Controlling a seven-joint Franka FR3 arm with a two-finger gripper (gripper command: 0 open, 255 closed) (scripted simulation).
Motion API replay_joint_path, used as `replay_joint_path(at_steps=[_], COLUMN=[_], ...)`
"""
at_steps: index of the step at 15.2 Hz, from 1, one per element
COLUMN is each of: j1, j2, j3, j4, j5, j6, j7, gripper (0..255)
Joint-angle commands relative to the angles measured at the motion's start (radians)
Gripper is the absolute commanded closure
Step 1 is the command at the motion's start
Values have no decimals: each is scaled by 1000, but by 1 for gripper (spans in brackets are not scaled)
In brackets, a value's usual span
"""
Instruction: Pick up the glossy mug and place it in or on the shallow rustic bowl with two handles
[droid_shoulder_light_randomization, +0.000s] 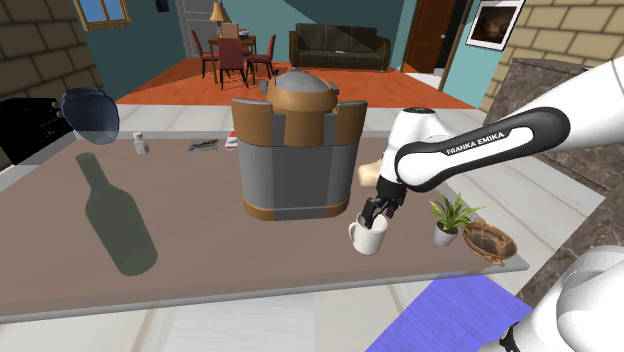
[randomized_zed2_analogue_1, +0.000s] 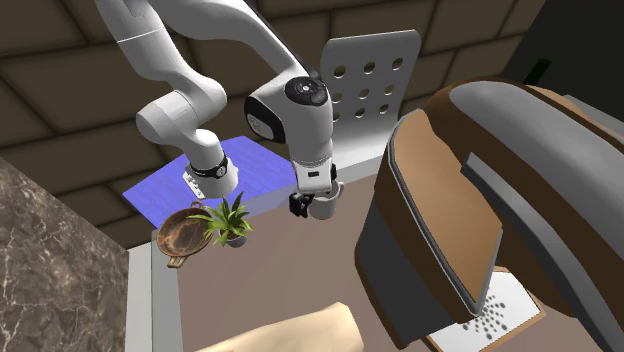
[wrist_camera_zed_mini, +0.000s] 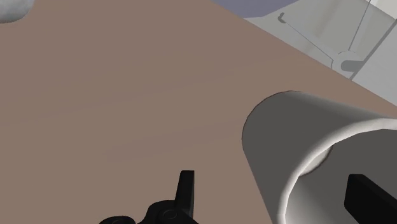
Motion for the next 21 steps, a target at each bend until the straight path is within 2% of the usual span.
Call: replay_joint_path(at_steps=[1, 6, 7, 16, 21], j1=[0, 0, 0, 0, -1], j2=[3, 3, 3, 3, -43], j3=[0, 0, 0, 0, -2], j4=[-2, -2, -2, -2, 31], j5=[0, 0, 0, 0, -3], j6=[5, 5, 5, 5, -73], j7=[0, 0, 0, 0, 4], gripper=[0, 0, 255, 255, 255])
